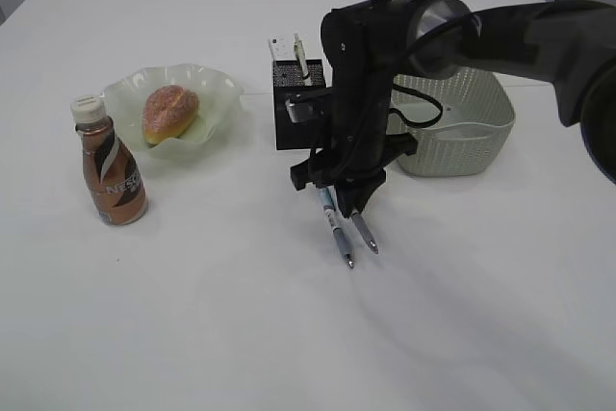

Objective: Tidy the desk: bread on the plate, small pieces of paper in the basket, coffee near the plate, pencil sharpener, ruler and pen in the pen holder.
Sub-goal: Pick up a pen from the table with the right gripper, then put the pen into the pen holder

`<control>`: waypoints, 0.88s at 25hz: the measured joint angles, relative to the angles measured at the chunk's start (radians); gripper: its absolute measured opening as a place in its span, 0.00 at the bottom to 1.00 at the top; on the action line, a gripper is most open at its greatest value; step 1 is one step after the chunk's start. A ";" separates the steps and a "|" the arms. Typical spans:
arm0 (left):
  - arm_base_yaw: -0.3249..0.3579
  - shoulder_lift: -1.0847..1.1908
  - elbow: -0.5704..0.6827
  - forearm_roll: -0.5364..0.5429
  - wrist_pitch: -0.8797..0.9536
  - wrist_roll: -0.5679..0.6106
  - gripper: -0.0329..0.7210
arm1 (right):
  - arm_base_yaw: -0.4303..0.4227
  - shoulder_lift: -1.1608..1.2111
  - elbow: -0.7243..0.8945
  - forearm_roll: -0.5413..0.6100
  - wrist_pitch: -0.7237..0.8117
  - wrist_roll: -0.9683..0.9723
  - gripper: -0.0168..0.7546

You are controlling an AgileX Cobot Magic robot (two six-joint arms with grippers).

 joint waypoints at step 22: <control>0.000 0.000 0.000 0.000 -0.002 0.000 0.45 | 0.001 -0.412 0.519 -0.105 -0.935 -0.044 0.13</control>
